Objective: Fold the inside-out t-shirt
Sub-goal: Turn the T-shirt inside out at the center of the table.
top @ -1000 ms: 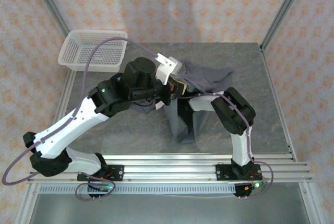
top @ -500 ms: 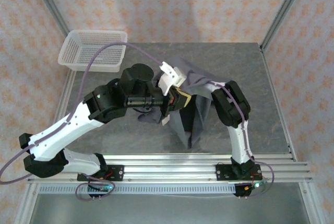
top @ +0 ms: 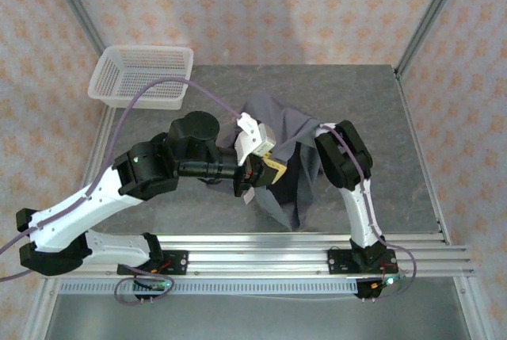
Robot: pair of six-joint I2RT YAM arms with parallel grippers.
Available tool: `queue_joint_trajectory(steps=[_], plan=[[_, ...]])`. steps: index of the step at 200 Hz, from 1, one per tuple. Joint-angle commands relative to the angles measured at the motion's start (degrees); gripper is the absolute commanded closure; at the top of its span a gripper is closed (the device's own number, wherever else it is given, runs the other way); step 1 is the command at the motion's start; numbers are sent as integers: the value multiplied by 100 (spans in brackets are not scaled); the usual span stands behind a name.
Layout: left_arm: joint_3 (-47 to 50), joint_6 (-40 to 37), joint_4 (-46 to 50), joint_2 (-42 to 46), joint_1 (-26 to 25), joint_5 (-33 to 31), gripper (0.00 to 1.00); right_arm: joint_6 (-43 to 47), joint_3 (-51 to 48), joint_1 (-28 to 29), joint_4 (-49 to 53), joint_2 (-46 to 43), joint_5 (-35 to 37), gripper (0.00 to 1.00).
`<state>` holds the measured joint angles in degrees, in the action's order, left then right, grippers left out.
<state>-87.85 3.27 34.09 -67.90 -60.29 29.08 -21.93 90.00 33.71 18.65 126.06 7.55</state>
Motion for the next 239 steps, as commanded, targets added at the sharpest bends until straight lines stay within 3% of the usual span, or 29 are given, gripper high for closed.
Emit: queue_joint_trajectory(steps=[1, 14, 15, 18, 21, 42, 53, 65, 84, 95, 103, 112, 121, 139, 164, 184, 206, 219, 223, 227, 231, 239], plan=[[56, -197, -210, 279, -67, -146, 88, 221, -111, 1, 1191, 248, 184, 27], [92, -207, -180, 328, -66, -433, 86, 322, -219, 24, 1333, 197, 236, 25], [93, -210, -173, 329, -68, -453, 86, 331, -228, 27, 1342, 194, 250, 23], [89, -219, -162, 330, -67, -522, 86, 338, -246, 37, 1382, 176, 280, 4], [92, -233, -145, 330, -68, -573, 86, 364, -258, 45, 1418, 165, 304, 1], [33, -252, -1, 287, -70, -1154, 86, 652, -263, 174, 1714, 137, 425, 4], [1, -216, 51, 252, -70, -1501, 87, 738, -327, 224, 1748, 147, 331, 14], [-8, -120, 54, 234, -70, -1958, 87, 765, -525, 212, 1555, 129, 13, 31], [34, 84, 24, 203, -63, -2604, 87, 736, -758, 207, 1259, 56, -245, 72], [70, 188, 51, 149, -56, -2729, 86, 703, -855, 208, 1104, -45, -325, 87], [144, 194, 59, 93, -55, -2467, 81, 705, -915, 206, 998, -133, -368, 94], [351, 167, 3, 42, -59, -1965, 67, 705, -927, 206, 933, -206, -400, 100], [696, 168, -154, -4, -69, -1624, 56, 710, -891, 181, 942, -242, -465, 100], [1697, 644, -840, -110, -113, -1984, 47, 666, -820, 145, 945, -313, -633, 100], [2745, 1362, -1937, -537, -245, -2261, 22, 414, -945, 49, 663, -500, -1018, 100], [2922, 1586, -2512, -1077, -292, -2056, 7, 391, -861, 48, 695, -531, -1066, 100], [2806, 1797, -2970, -1679, -306, -2049, 0, 401, -749, 45, 797, -462, -1123, 100], [2752, 1917, -3279, -1929, -293, -2237, 0, 376, -780, 48, 747, -457, -1154, 100], [2711, 1943, -3320, -1992, -291, -2290, 4, 360, -797, 48, 729, -456, -1151, 100], [2662, 1955, -3341, -2042, -294, -2336, 14, 356, -820, 48, 717, -457, -1144, 100], [2622, 1958, -3353, -2066, -294, -2384, 31, 351, -844, 48, 702, -447, -1127, 100], [2588, 1958, -3357, -2026, -294, -2512, 78, 371, -893, 48, 692, -435, -1071, 100]])
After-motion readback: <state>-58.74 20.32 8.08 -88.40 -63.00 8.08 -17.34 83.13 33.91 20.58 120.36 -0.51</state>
